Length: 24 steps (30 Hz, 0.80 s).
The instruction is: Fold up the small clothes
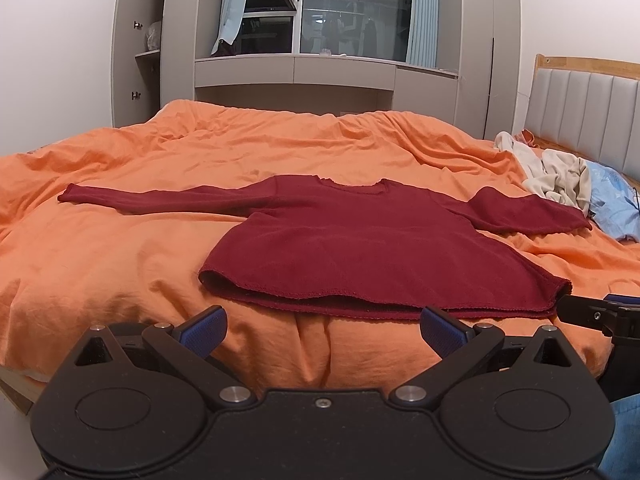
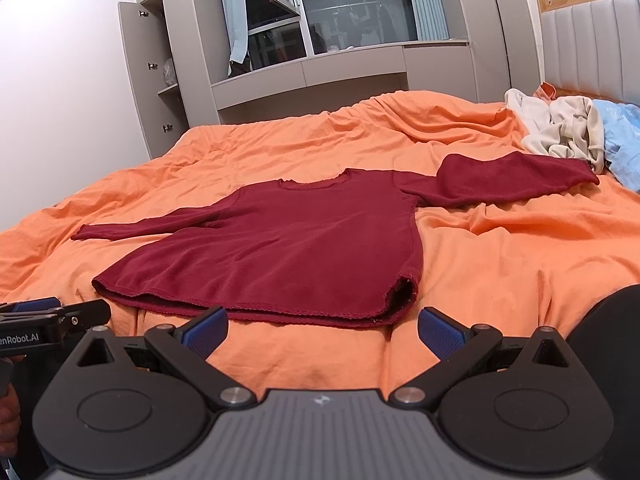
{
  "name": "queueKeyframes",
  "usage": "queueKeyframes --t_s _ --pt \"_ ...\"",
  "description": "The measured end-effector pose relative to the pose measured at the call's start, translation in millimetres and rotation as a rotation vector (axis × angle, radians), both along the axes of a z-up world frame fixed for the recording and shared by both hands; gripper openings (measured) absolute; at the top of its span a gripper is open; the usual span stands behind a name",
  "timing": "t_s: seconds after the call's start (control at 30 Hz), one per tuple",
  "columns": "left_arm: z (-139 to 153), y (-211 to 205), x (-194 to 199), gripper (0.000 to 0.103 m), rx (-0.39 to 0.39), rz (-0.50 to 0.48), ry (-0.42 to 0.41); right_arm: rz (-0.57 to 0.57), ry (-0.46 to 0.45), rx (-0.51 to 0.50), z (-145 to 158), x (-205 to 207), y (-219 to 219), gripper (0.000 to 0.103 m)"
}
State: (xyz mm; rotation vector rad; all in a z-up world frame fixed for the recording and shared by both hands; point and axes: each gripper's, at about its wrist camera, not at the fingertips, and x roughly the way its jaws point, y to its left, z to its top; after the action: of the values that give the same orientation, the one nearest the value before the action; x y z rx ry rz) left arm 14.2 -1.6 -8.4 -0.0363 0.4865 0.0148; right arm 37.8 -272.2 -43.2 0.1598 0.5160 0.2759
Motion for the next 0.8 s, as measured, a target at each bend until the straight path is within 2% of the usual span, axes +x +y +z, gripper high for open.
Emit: queueKeyframes --t_s 0.5,0.8 --pt "-6.7 -9.5 25.3 0.102 0.021 -0.014 0.065 -0.011 0.059 0.029 -12.8 23.9 -8.5 0.103" --pt "-9.1 -23.4 61.5 0.102 0.024 -0.048 0.113 -0.040 0.093 0.048 -12.2 61.4 -20.9 0.103"
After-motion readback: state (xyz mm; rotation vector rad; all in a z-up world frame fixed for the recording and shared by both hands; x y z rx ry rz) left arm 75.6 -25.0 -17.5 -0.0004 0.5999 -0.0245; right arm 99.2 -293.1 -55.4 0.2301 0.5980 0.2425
